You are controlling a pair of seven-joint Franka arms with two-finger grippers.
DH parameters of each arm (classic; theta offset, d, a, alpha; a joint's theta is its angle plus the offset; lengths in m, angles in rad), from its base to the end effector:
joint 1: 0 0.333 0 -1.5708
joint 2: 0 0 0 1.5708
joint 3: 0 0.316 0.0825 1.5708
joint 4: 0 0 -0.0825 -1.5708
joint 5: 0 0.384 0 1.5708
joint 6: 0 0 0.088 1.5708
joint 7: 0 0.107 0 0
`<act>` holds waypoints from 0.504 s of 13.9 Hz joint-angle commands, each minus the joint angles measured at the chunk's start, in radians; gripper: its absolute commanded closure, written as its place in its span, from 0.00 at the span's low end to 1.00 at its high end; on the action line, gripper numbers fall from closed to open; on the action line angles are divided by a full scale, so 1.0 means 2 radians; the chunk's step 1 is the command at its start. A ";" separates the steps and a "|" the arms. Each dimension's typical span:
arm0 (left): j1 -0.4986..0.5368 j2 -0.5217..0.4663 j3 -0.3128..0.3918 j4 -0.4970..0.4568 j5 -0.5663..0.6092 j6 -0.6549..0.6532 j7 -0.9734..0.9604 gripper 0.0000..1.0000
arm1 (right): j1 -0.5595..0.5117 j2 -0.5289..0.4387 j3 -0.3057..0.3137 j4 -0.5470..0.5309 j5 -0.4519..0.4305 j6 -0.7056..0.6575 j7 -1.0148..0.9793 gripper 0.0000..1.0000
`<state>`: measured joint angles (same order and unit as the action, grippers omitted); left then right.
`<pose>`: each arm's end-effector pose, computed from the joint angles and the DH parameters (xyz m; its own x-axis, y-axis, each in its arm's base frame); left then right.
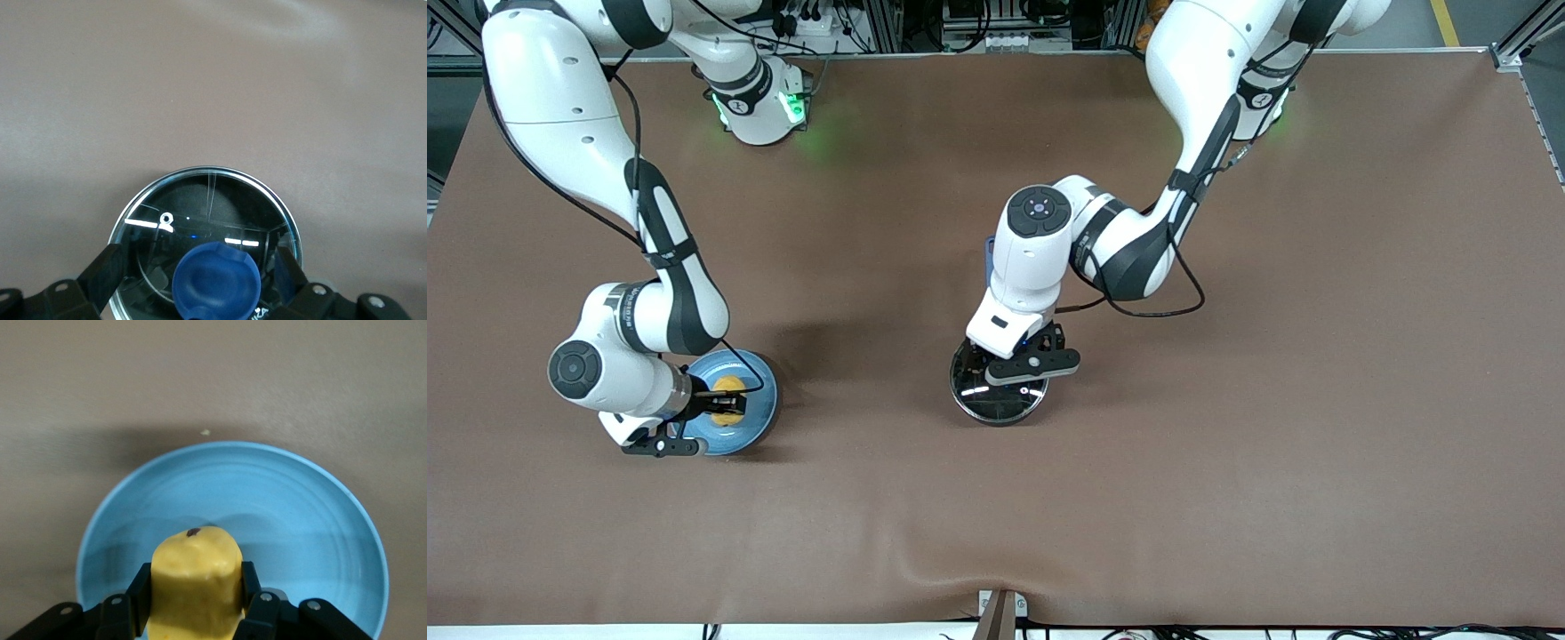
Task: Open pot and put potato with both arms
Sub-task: 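Grasp the lid knob with the left gripper while the right gripper grasps the potato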
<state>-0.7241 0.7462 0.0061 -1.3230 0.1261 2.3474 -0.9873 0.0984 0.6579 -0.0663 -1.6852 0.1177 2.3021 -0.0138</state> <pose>0.5772 -0.5034 0.3193 0.9480 0.2041 0.2440 0.1677 -0.9725 0.1617 0.6743 0.0286 0.2140 0.9990 -0.0205 -0.0394 -0.0223 -0.9988 -0.0445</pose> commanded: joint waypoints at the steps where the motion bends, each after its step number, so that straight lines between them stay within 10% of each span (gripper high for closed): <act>1: -0.011 0.021 0.010 0.017 0.011 0.008 -0.013 0.00 | 0.017 -0.040 0.000 -0.004 0.012 -0.018 0.014 0.82; 7: -0.018 0.037 0.009 0.017 0.011 0.011 -0.012 0.00 | 0.087 -0.110 -0.001 0.021 0.011 -0.072 0.143 0.81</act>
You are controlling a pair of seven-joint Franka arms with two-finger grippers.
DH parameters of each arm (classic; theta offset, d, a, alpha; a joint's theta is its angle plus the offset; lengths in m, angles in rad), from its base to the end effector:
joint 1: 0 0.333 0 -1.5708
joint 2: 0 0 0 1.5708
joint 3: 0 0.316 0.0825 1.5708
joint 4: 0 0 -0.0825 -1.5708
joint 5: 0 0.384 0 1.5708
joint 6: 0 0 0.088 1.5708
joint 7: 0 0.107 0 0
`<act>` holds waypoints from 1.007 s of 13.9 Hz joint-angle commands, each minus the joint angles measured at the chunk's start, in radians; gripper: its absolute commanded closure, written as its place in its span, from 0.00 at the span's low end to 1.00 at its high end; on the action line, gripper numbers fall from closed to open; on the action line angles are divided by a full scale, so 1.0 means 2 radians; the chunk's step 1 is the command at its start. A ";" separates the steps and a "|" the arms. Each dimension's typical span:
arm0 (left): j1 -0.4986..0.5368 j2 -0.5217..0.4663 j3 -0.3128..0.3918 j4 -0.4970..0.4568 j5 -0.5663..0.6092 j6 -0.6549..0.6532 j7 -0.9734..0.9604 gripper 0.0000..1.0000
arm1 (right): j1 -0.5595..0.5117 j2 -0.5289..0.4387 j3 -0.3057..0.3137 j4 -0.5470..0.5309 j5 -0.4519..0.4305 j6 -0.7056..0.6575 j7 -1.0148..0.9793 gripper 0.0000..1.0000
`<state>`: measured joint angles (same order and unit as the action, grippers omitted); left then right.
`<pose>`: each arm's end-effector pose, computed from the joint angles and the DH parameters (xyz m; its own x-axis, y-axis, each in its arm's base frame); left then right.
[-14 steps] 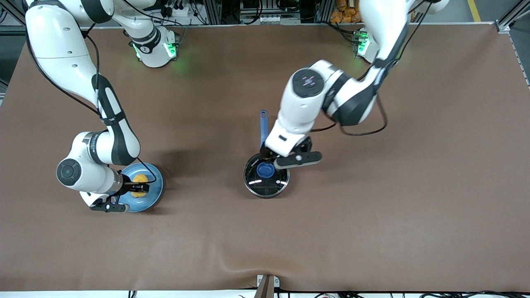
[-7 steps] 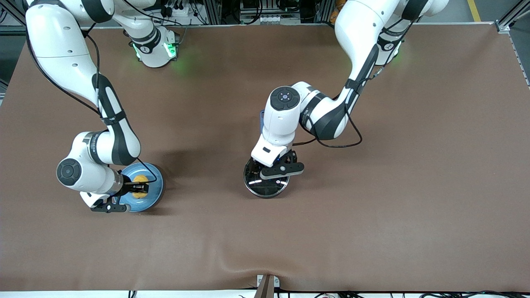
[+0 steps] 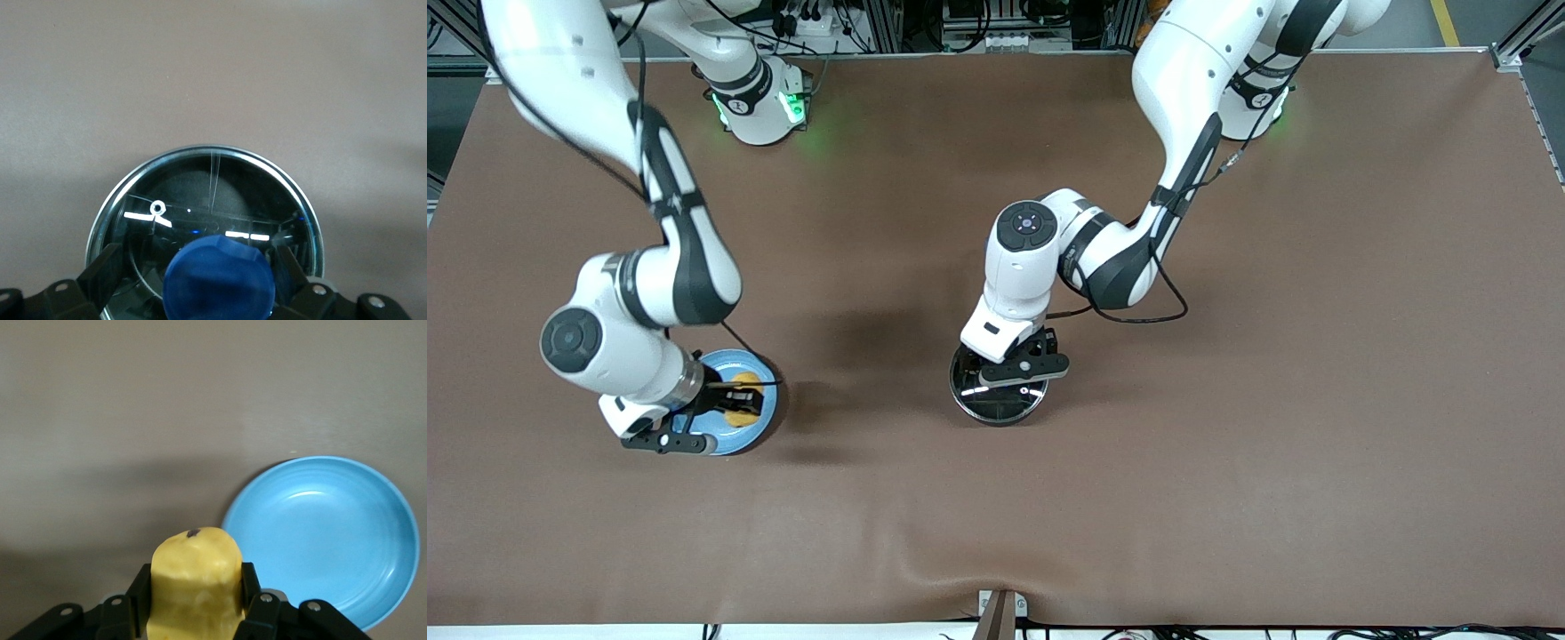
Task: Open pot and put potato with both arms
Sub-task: 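Grasp the lid knob with the left gripper while the right gripper grasps the potato, then lift the lid off the pot while the right gripper carries the potato over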
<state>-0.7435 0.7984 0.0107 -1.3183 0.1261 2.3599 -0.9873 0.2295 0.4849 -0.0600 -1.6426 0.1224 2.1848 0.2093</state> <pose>0.5692 -0.5129 0.2830 0.9572 0.1814 0.2257 0.1542 -0.9791 0.1330 0.6726 0.1247 0.3401 0.9941 -0.1012 0.0393 -0.0975 -0.9915 -0.0860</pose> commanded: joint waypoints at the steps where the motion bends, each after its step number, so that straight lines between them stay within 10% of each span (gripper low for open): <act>1: -0.012 0.014 0.008 0.015 0.011 0.010 -0.012 0.00 | 0.033 -0.028 -0.004 0.007 0.009 -0.016 0.049 0.81; 6: -0.016 0.020 0.010 0.015 0.011 0.018 -0.013 0.00 | 0.081 -0.030 -0.004 0.057 0.008 -0.042 0.136 0.81; 9: -0.016 0.019 0.009 0.015 0.011 0.017 -0.037 0.81 | 0.098 -0.029 -0.004 0.068 0.009 -0.042 0.159 0.81; 11: -0.015 0.014 0.009 0.014 0.010 0.017 -0.042 0.99 | 0.109 -0.029 -0.004 0.070 0.009 -0.042 0.165 0.81; 14: -0.009 -0.015 0.008 0.013 0.004 -0.001 -0.040 1.00 | 0.121 -0.028 -0.004 0.076 0.009 -0.039 0.190 0.82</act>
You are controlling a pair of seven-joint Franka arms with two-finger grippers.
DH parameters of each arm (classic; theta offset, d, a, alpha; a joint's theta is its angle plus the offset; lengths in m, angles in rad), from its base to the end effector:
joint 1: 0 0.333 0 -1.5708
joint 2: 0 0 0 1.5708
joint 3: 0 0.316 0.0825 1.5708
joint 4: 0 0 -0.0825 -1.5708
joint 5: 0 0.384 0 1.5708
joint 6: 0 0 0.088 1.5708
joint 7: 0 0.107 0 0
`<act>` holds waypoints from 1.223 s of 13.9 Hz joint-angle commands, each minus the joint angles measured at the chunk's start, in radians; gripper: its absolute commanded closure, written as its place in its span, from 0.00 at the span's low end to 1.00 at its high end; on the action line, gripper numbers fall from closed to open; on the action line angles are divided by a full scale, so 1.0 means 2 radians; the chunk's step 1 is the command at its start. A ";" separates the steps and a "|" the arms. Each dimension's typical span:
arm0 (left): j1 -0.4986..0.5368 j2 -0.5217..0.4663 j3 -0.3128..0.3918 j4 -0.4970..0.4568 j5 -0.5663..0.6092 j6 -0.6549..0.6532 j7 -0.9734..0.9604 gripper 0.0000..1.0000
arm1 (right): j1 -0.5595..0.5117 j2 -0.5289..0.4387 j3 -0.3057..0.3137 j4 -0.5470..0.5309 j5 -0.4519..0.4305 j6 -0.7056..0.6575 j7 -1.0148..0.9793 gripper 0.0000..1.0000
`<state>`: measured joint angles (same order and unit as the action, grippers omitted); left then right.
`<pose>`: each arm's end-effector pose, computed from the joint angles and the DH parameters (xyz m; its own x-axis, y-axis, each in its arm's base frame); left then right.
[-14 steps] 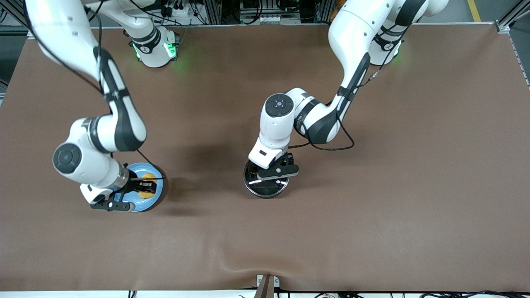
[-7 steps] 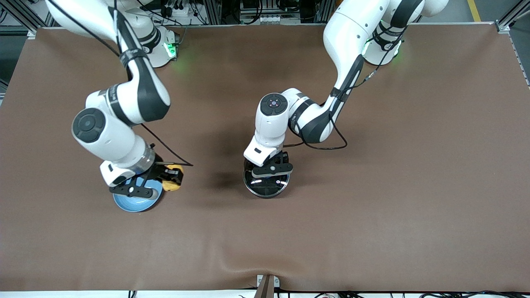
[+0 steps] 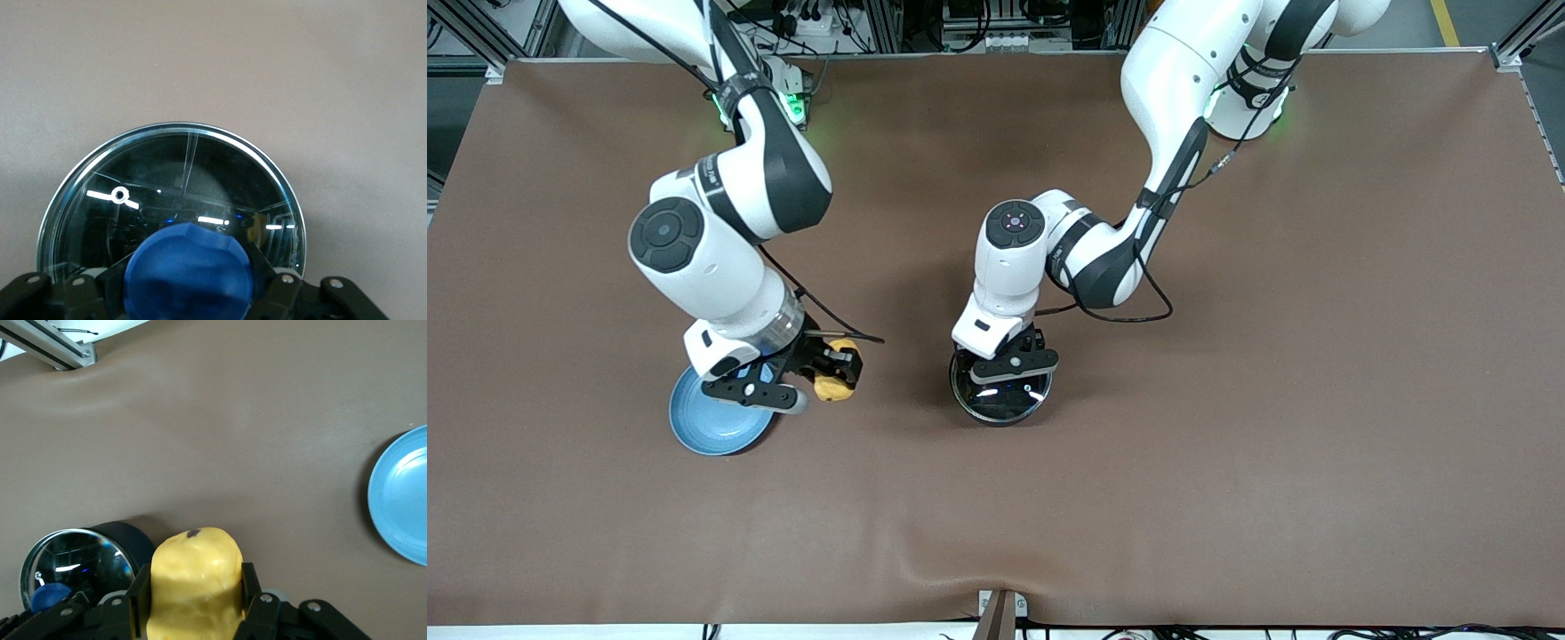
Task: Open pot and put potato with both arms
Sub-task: 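Lift the lid off the pot while the right gripper carries the potato over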
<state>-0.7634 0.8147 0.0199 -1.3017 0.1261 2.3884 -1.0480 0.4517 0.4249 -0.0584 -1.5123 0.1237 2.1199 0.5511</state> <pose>0.5656 -0.5241 0.2818 0.9445 0.2279 0.2366 0.1916 -0.9672 0.1665 0.6416 0.2789 0.4377 0.9716 -0.2117 0.1056 -0.1918 -0.9662 -0.1721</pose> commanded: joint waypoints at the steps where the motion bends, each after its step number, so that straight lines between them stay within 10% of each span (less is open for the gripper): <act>1: 0.007 -0.034 0.003 0.005 0.001 -0.035 -0.006 1.00 | 0.015 0.002 -0.005 0.011 0.009 -0.007 0.026 0.82; 6: 0.077 -0.109 -0.005 -0.055 -0.036 -0.065 0.086 1.00 | 0.052 0.008 -0.005 0.011 0.006 0.008 0.050 0.82; 11: 0.217 -0.235 -0.060 -0.261 -0.049 -0.017 0.234 1.00 | 0.098 0.080 -0.005 0.037 0.005 0.096 0.049 0.83; 17: 0.328 -0.223 -0.101 -0.339 -0.045 0.062 0.350 1.00 | 0.125 0.183 -0.005 0.123 0.000 0.136 0.037 0.93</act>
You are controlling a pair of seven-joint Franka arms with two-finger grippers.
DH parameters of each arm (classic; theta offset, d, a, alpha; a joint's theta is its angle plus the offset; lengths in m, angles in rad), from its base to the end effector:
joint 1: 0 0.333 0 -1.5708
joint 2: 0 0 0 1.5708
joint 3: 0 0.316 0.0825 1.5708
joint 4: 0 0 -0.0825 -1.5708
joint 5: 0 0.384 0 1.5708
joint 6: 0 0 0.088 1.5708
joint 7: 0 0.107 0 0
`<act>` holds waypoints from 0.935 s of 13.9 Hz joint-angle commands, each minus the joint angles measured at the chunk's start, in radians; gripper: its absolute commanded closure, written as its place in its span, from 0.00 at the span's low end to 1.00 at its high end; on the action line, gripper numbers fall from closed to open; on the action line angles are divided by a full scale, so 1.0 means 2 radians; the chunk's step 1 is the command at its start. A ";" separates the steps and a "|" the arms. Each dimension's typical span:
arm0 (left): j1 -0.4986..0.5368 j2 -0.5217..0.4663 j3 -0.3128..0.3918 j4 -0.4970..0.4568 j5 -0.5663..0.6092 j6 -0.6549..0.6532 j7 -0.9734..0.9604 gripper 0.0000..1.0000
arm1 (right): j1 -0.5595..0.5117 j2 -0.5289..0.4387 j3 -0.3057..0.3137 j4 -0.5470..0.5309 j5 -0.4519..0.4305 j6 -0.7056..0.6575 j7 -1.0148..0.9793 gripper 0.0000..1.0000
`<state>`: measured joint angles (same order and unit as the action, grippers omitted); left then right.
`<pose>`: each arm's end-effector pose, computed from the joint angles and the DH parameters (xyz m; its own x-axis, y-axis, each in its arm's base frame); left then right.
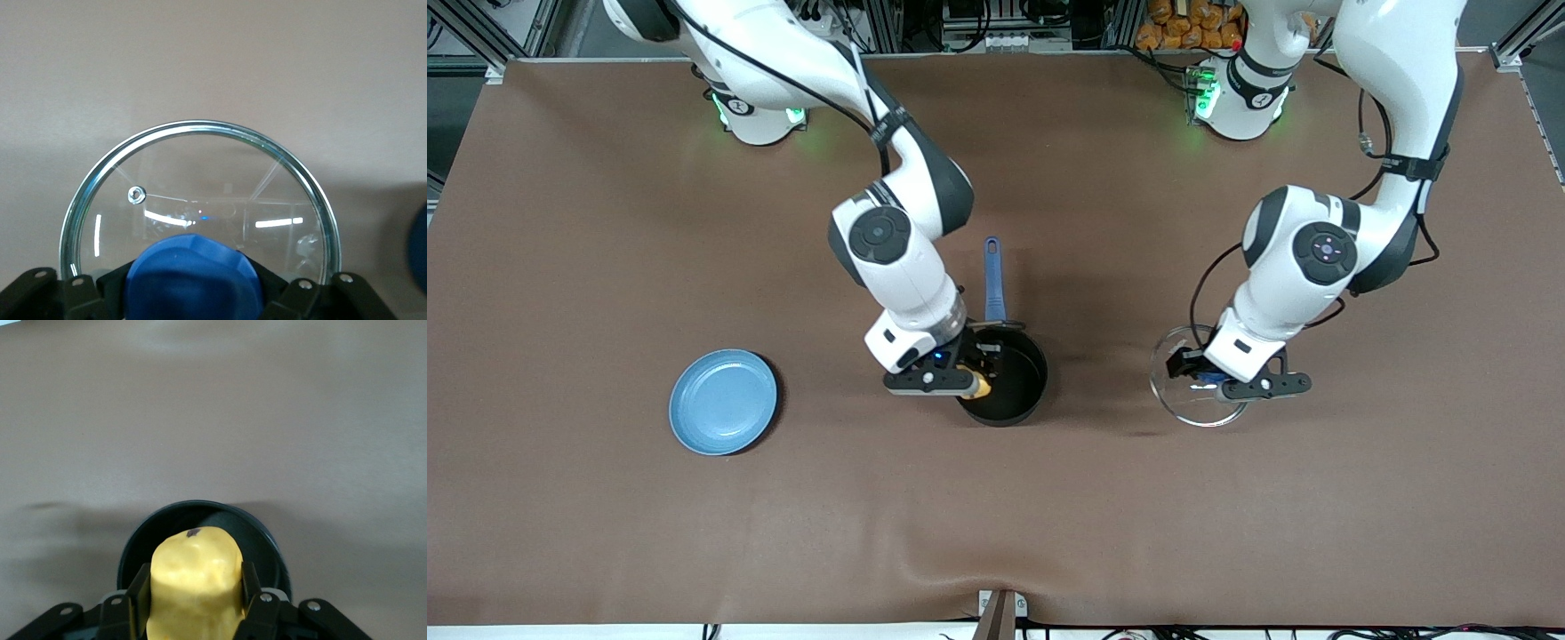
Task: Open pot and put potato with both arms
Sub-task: 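Lower the potato into the pot while the left gripper sets the lid down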
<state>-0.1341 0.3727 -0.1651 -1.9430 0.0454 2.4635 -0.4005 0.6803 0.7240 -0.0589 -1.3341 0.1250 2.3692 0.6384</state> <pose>0.6065 -0.1814 0.3077 0.9875 0.0885 0.1307 0.0780 -0.9934 0.0839 0.6150 0.4561 0.3339 0.9746 -0.0952 0.2025 -0.0450 -0.9699 -0.2393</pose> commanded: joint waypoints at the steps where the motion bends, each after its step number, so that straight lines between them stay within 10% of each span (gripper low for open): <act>1: 0.016 0.006 -0.008 -0.018 -0.004 0.028 0.038 1.00 | 0.016 0.045 -0.005 0.034 0.000 0.025 -0.009 0.93; 9: 0.042 0.068 -0.004 -0.017 0.001 0.074 0.079 1.00 | 0.038 0.110 -0.005 0.050 0.000 0.037 -0.025 0.95; 10: 0.044 0.073 -0.003 -0.017 0.010 0.080 0.081 0.92 | 0.039 0.117 -0.005 0.056 0.000 0.037 -0.025 0.95; 12: 0.059 0.080 -0.004 -0.015 0.032 0.088 0.081 0.38 | 0.046 0.131 -0.005 0.069 0.000 0.040 -0.024 0.95; 13: 0.059 0.082 -0.004 -0.014 0.033 0.090 0.081 0.37 | 0.046 0.136 -0.005 0.071 0.000 0.041 -0.023 0.95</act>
<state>-0.0365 0.5317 -0.1647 -1.9775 0.0829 2.6202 -0.2523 0.7570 0.9482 -0.0590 -1.2576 0.1242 2.4534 0.5987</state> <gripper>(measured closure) 0.489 0.441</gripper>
